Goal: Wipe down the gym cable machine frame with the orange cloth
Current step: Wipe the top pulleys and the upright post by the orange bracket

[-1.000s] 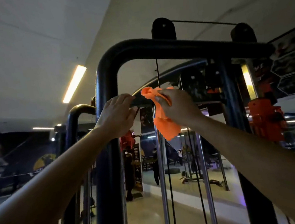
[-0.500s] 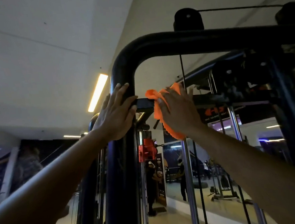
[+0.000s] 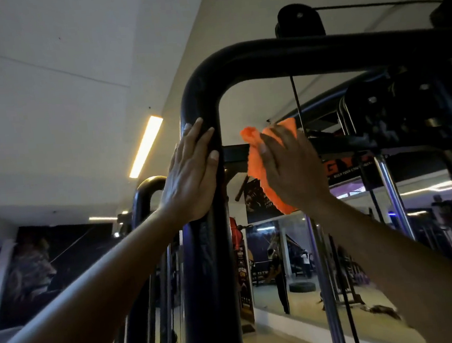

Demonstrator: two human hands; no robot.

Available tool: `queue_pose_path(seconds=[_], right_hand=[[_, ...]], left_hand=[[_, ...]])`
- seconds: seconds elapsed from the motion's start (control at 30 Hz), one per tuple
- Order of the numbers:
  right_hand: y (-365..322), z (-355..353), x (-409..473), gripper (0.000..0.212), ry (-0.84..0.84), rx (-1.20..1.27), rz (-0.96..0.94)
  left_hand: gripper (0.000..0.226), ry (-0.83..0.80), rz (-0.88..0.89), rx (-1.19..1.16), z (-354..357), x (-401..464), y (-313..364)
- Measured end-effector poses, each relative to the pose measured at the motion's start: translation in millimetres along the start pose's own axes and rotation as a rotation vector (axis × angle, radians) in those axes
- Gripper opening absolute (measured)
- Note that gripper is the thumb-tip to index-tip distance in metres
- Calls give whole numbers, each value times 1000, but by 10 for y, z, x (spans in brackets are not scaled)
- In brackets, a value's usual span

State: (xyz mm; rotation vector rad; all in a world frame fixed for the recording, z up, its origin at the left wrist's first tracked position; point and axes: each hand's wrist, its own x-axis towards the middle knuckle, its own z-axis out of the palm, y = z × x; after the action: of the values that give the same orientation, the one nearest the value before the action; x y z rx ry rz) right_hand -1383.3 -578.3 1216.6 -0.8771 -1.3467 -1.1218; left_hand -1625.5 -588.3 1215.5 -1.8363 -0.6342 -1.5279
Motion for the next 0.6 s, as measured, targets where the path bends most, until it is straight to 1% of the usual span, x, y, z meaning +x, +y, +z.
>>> queue_pose_path(seconds=[0.03, 0.07, 0.17, 0.23, 0.27, 0.3, 0.33, 0.4, 0.47, 0.5, 0.53, 0.6], right_hand=[[-97, 27, -3, 51, 27, 26, 49], [-246, 77, -7, 51, 37, 47, 54], [-621, 215, -33, 58, -38, 73, -95], [-550, 137, -18, 65, -98, 4, -174], [-433, 71, -6, 66, -101, -39, -197], [-291, 15, -3, 66, -88, -68, -184], [-147, -41, -8, 64, -61, -69, -127], [52, -97, -20, 60, -4, -18, 48], [-42, -27, -2, 59, 19, 27, 138], [-170, 42, 6, 60, 7, 37, 127], [-323, 100, 12, 60, -4, 41, 76], [-530, 153, 7, 60, -34, 42, -72]], left_hand=[[53, 9, -10, -8, 0, -1, 11], [53, 14, -19, -17, 2, 4, 21], [55, 12, -25, -51, 24, 18, 11], [56, 5, -17, -48, 28, 21, -16], [56, 0, -13, -40, 30, 22, -23], [56, 2, -10, -35, 32, 22, -23], [56, 6, -6, -36, 33, 26, -21], [55, 13, -4, -50, 38, 30, -14], [53, 29, -7, -44, 43, 19, -18], [52, 33, -4, -37, 51, 21, -16], [52, 37, 1, -33, 60, 24, -16], [51, 38, 8, -32, 72, 37, -19]])
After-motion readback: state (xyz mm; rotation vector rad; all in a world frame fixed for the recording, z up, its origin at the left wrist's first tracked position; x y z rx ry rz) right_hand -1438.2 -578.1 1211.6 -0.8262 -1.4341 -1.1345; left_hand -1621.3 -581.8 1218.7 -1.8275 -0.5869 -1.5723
